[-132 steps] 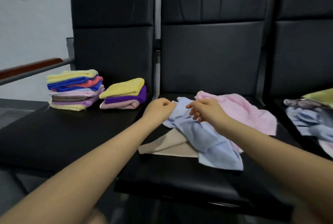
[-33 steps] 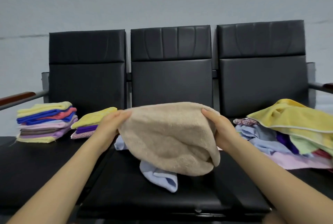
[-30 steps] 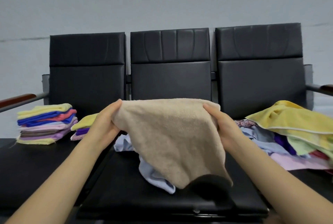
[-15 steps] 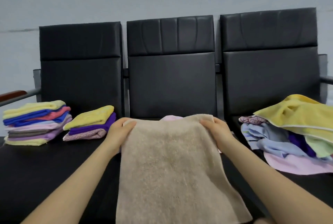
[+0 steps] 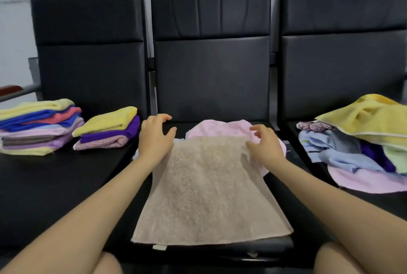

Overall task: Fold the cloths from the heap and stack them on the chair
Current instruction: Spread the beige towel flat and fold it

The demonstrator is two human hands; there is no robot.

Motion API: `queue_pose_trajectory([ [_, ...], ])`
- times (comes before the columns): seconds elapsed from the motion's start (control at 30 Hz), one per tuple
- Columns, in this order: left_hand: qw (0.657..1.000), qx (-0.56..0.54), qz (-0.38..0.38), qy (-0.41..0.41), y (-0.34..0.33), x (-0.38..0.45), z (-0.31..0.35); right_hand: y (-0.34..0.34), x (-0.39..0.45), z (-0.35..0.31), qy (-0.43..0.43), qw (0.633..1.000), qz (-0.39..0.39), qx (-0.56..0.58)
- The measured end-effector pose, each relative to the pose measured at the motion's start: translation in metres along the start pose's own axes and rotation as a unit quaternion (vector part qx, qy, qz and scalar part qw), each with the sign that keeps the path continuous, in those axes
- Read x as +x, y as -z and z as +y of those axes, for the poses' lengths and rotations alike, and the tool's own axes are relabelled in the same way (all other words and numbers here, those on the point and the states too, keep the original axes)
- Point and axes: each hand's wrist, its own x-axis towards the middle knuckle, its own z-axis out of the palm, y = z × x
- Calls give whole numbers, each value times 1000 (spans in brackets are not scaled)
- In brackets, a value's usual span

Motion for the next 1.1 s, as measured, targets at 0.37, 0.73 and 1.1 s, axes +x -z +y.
queue_pose_trajectory([
  [0.37, 931, -40, -330, -148, 39, -107, 28, 36, -116, -43, 188, 907, -377, 0],
  [0.73, 913, -17, -374, -161, 27, -135, 15, 18, -127, -31, 332, 856, -373, -136],
  [1.1, 941, -20, -301, -156, 27, -126, 18, 13, -90, -32, 133, 908, -397, 18],
])
